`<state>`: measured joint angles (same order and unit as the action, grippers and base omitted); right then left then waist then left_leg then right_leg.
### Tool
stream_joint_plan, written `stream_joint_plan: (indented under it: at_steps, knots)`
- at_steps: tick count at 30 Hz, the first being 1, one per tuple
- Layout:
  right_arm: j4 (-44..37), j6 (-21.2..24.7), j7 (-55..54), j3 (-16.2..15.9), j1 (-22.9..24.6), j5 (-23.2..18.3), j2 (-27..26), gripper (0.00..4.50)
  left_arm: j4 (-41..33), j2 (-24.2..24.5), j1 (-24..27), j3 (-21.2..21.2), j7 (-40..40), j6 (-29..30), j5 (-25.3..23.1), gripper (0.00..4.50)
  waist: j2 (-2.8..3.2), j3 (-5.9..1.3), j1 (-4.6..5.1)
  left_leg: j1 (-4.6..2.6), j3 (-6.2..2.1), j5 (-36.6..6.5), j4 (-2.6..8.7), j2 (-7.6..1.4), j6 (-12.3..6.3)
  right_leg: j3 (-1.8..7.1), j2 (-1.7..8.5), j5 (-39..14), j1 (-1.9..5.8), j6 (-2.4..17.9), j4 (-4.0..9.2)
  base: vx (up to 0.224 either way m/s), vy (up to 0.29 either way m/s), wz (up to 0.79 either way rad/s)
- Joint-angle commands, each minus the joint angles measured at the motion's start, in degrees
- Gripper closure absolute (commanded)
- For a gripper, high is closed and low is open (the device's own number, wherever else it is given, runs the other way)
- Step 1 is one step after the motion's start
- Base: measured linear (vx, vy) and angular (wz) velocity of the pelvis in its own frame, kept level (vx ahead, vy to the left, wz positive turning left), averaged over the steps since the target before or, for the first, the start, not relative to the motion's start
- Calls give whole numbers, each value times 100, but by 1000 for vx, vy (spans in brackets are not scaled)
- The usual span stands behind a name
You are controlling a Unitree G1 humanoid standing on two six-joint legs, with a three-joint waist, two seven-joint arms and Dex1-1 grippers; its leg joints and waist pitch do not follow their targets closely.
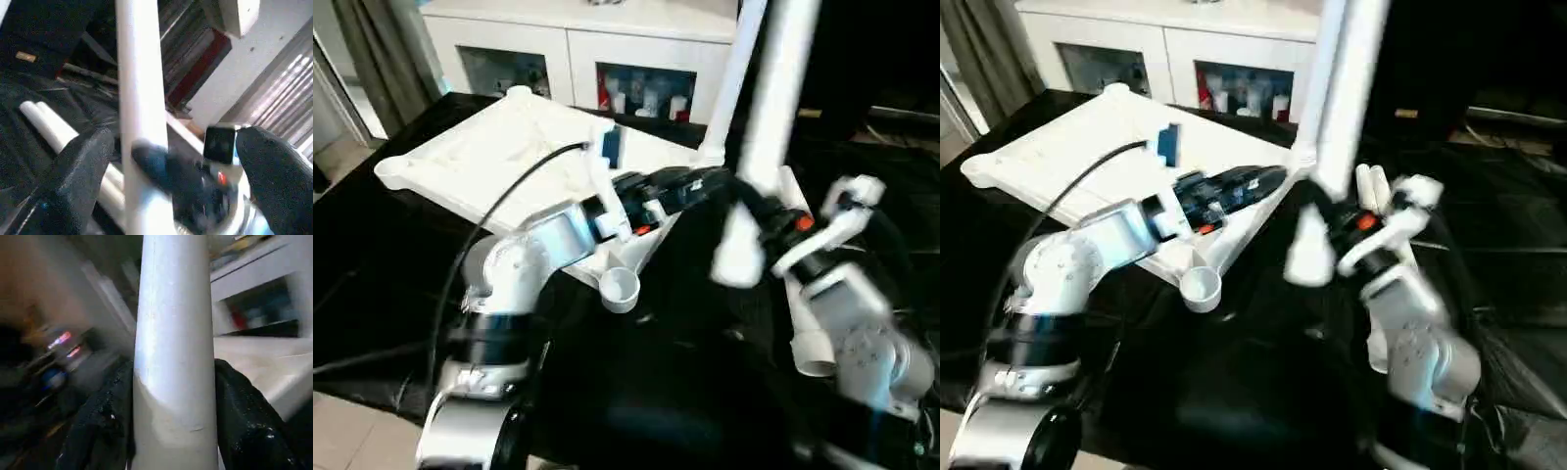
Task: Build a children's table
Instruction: Pick table leg
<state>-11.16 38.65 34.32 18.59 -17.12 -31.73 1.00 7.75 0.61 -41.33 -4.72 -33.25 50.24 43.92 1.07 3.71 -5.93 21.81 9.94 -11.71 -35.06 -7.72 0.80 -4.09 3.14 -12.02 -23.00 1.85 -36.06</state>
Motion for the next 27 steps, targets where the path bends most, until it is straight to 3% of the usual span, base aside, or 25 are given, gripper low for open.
stream_joint_plan:
  at_steps: [1, 6, 9, 10, 11, 12, 13, 14, 17, 18, 23, 24, 27]
  knots:
    - [-222, 79, 277, -172, -5, -191, 70, 265, 113, -72, -167, -21, 60, 6, 96, 0, -37, -434, -41, -62, -206, -36, 326, -512, -577, 365, 631, -356, 377, 1204, 442, 0, 0, 0]
    - [-322, 97, 615, -602, 182, -192, 347, 265, 278, -188, -180, 61, 77, 71, -5, 0, -38, -439, -64, -59, -225, -89, 335, -535, -501, 362, 633, -496, 380, 1109, 448, 0, 0, 0]
    - [-233, -4, 658, -824, 219, 16, 519, 265, 197, -238, -135, 4, 170, 83, 47, 0, -122, -428, -57, -48, -212, -123, 335, -533, -491, 366, 653, -550, 376, 1135, 457, 0, 0, 0]
    - [-183, -45, 663, -879, 215, 77, 565, 265, 197, -259, -120, -37, 265, 65, 38, 0, -91, -425, -75, -49, -208, -160, 328, -527, -451, 364, 659, -682, 375, 1129, 464, 0, 0, 0]
    - [-120, -108, 666, -940, 200, 146, 602, 266, 206, -281, -99, -96, 359, 64, 48, 18, -124, -423, -62, -41, -205, -185, 332, -525, -431, 364, 654, -776, 377, 1079, 477, 0, 0, 0]
    - [-77, -135, 647, -980, 183, 196, 616, 266, 190, -294, -75, -134, 417, 70, 63, 18, -110, -420, -68, -40, -209, -192, 332, -524, -429, 365, 659, -810, 376, 1072, 479, 0, 0, 0]
    - [7, -191, 552, -1064, 132, 348, 643, 266, 153, -307, -43, -197, 520, 85, 84, 28, -50, -418, -61, -43, -216, -215, 329, -527, -410, 361, 658, -873, 359, 1062, 488, 0, 0, 0]
    - [107, -299, 428, -1168, 68, 534, 672, 266, 118, -316, -24, -245, 612, 99, 88, 39, -88, -421, -38, -29, -215, -234, 331, -521, -403, 362, 643, -869, 369, 1023, 495, 0, 0, 0]
    - [290, -489, 162, -1421, -58, 918, 747, 266, 38, -345, 16, -323, 762, 115, 85, 68, -85, -421, -10, -35, -216, -226, 333, -509, -354, 359, 636, -882, 362, 998, 499, 0, 0, 0]
    - [405, -664, 8, -1742, -147, 1289, 833, 266, -24, -350, 50, -338, 924, 155, 16, 72, -63, -429, -16, -49, -222, -231, 328, -527, -326, 361, 645, -867, 347, 1011, 483, 0, 0, 0]
    - [535, -841, -203, -2007, -254, 1621, 786, 266, 44, -461, 54, -446, 1341, 229, -8, 110, -68, -433, -6, -56, -214, -216, 321, -525, -396, 372, 629, -618, 340, 1074, 469, 0, 0, 0]
    - [603, -982, -238, -2122, -318, 1763, 775, 266, 168, -506, 34, -427, 1628, 109, -234, 119, -32, -441, -14, -35, -232, -169, 321, -536, -411, 361, 626, -515, 349, 1091, 453, 0, 0, 0]
    - [724, -1122, -344, -2137, -387, 1807, 707, 266, 265, -558, 25, -411, 1928, -116, -490, 141, -46, -436, -30, -38, -233, -232, 323, -535, -450, 370, 646, -470, 361, 1119, 456, 0, 0, 0]
